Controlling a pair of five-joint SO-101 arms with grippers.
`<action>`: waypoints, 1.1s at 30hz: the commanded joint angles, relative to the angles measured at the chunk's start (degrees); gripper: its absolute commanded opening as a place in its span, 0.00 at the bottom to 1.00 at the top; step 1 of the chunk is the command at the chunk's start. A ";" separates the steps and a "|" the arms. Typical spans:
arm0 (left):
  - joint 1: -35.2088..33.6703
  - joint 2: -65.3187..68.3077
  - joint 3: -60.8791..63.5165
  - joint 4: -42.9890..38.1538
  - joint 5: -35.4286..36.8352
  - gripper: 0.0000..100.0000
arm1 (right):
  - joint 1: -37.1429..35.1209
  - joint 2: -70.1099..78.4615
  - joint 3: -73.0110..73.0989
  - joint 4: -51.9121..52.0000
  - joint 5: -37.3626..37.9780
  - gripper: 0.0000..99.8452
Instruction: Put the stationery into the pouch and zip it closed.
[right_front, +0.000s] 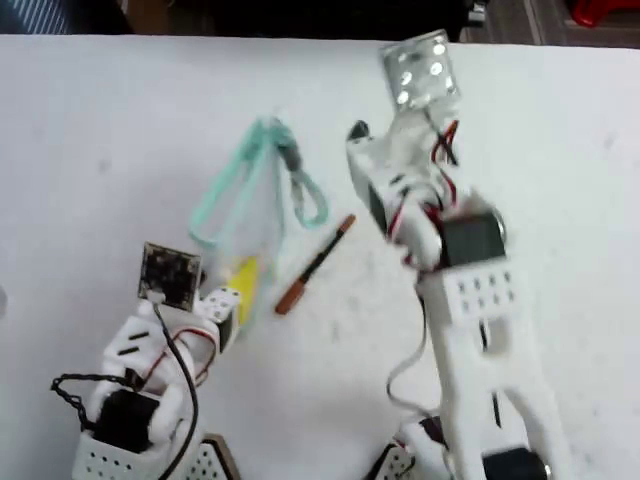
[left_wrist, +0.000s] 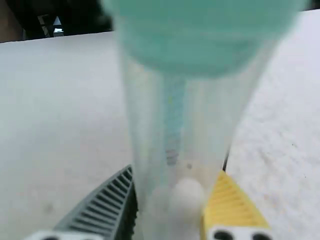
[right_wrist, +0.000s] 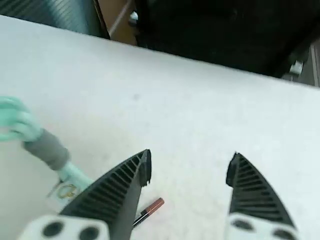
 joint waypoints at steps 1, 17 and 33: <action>-3.56 -0.48 -2.37 -2.64 0.00 0.12 | 0.75 9.89 -0.62 0.22 -6.33 0.23; -3.74 -0.48 -2.37 -2.73 -0.09 0.09 | -3.38 47.96 -15.47 3.56 -19.96 0.23; -3.65 -0.48 -2.37 -2.64 -0.09 0.09 | -3.47 55.08 -16.53 1.36 -24.70 0.10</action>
